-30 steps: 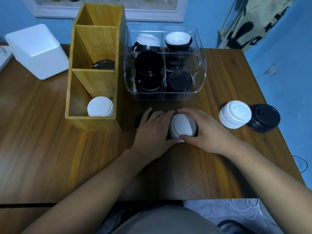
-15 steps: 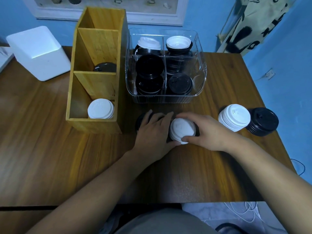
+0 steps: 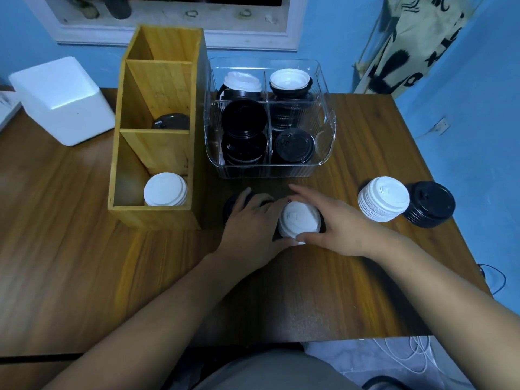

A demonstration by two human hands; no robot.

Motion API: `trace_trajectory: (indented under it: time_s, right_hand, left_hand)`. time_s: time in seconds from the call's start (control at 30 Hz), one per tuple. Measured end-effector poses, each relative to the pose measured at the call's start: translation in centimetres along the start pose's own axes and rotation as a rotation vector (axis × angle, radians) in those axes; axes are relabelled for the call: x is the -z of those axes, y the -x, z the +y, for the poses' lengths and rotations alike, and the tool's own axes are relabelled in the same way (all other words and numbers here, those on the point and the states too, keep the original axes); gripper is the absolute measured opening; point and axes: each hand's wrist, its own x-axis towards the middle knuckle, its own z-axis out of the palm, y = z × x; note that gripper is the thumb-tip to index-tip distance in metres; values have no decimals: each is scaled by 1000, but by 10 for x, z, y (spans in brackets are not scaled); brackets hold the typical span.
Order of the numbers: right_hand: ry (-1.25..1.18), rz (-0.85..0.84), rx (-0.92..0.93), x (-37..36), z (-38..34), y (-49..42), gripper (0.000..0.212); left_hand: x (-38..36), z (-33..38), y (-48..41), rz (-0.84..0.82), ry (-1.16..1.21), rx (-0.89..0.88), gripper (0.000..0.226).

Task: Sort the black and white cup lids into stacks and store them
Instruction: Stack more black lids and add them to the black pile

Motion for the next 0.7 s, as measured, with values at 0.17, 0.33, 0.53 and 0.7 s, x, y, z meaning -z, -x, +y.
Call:
trace_trajectory:
  time_s: [0.17, 0.33, 0.53, 0.7]
  right_hand:
    - [80, 61, 0, 0, -1, 7, 91]
    - [167, 40, -16, 19, 16, 14, 85]
    - [242, 21, -36, 30, 15, 12, 76]
    - [244, 123, -12, 39, -7, 0, 55]
  left_hand:
    - [16, 0, 6, 3, -36, -45, 87]
    - [37, -9, 27, 119, -5, 44, 82]
    - [33, -24, 48, 146, 90, 159, 72]
    - [28, -20, 52, 83, 114, 238, 69]
